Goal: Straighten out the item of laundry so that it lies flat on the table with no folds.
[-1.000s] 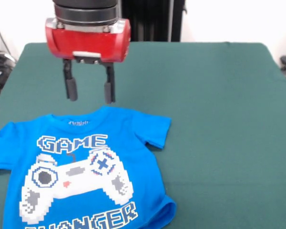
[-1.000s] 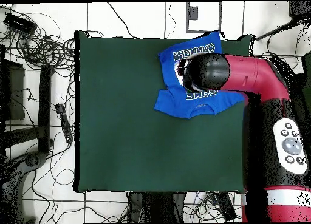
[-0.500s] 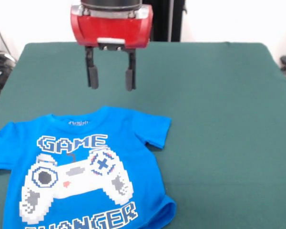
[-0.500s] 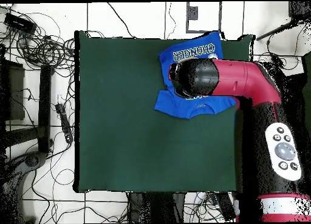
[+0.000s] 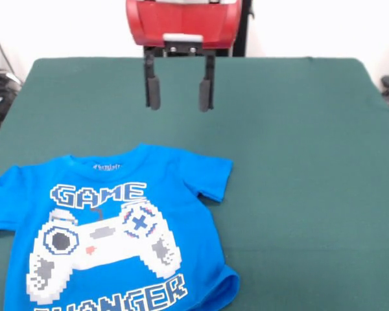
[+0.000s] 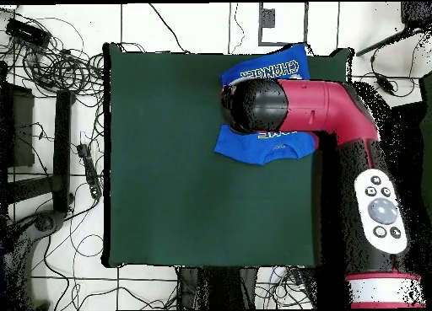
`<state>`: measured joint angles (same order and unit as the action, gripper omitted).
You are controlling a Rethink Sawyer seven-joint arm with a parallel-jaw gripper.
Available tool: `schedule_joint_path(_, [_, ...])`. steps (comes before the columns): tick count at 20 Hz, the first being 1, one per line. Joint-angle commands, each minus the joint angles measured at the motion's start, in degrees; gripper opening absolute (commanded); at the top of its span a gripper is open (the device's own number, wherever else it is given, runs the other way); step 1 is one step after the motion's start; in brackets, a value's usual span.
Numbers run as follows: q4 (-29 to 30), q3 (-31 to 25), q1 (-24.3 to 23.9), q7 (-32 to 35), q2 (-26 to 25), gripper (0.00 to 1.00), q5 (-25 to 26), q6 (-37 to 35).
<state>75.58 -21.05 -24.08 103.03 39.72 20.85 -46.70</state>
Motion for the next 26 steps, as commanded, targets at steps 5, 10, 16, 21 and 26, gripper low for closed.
schedule_joint_path(5, [8.2,1.0,3.7,9.3,-3.6,1.0,-1.4,5.8])
schedule_joint_path(10, [10.1,0.1,2.6,6.9,-3.2,1.0,-2.5,5.6])
schedule_joint_path(16, [8.5,0.8,2.6,7.2,-6.6,1.0,-2.0,7.6])
schedule_joint_path(21, [7.1,2.0,3.2,8.5,-10.3,1.0,-0.2,13.1])
schedule_joint_path(26, [9.9,2.6,2.9,8.4,-9.2,1.0,-0.9,15.4])
